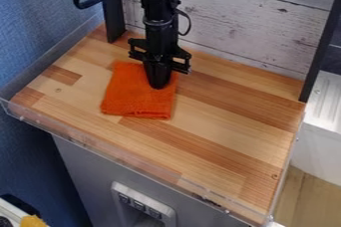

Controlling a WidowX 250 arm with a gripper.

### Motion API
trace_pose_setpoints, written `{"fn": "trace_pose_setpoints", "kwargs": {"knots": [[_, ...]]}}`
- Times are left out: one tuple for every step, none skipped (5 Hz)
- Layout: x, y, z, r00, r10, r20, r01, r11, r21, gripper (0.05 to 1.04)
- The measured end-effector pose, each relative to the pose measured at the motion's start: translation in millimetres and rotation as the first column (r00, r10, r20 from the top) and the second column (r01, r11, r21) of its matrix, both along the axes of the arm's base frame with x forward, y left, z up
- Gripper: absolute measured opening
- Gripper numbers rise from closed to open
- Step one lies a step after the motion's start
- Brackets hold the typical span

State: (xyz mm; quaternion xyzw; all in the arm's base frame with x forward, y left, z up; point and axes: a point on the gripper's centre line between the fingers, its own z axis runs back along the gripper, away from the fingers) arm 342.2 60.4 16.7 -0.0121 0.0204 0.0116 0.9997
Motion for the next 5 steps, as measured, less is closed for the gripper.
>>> {"fn": "trace_pose_setpoints", "kwargs": {"knots": [[0.0,-1.9,19.0,1.000,-0.006,0.011,0.006,1.000,0.000,0.482],[-1.8,-2.3,38.2,0.999,-0.019,0.026,0.019,1.000,0.002,0.782],[-2.5,-1.3,54.3,0.998,-0.037,0.051,0.037,0.999,0.011,0.996],[-5.4,9.3,65.3,0.997,-0.039,0.070,0.038,0.999,0.022,1.001],[-8.2,19.1,68.3,0.997,-0.041,0.070,0.039,0.999,0.027,0.999]]}}
